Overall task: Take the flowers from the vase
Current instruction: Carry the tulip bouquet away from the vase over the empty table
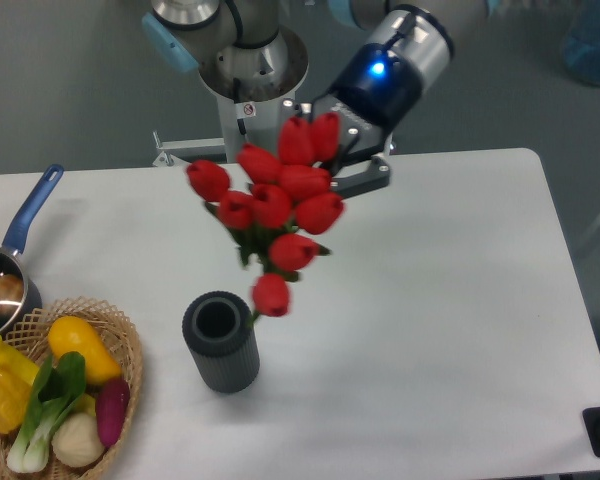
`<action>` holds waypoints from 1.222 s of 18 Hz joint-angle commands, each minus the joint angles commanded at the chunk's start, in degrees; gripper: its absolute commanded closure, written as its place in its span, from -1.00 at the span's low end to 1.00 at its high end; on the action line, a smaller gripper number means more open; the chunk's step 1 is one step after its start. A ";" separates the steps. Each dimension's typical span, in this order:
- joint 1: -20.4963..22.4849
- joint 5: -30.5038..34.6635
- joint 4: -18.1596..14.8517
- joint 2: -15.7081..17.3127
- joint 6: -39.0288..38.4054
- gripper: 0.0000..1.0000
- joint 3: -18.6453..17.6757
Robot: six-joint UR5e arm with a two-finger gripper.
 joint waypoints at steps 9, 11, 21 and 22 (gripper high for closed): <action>1.76 20.72 0.00 -5.18 13.44 0.94 0.70; 1.93 25.83 0.00 -6.15 16.87 0.93 0.97; 0.80 45.61 -0.35 -11.51 24.00 0.80 5.27; 0.18 48.06 -0.44 -12.12 24.26 0.80 5.36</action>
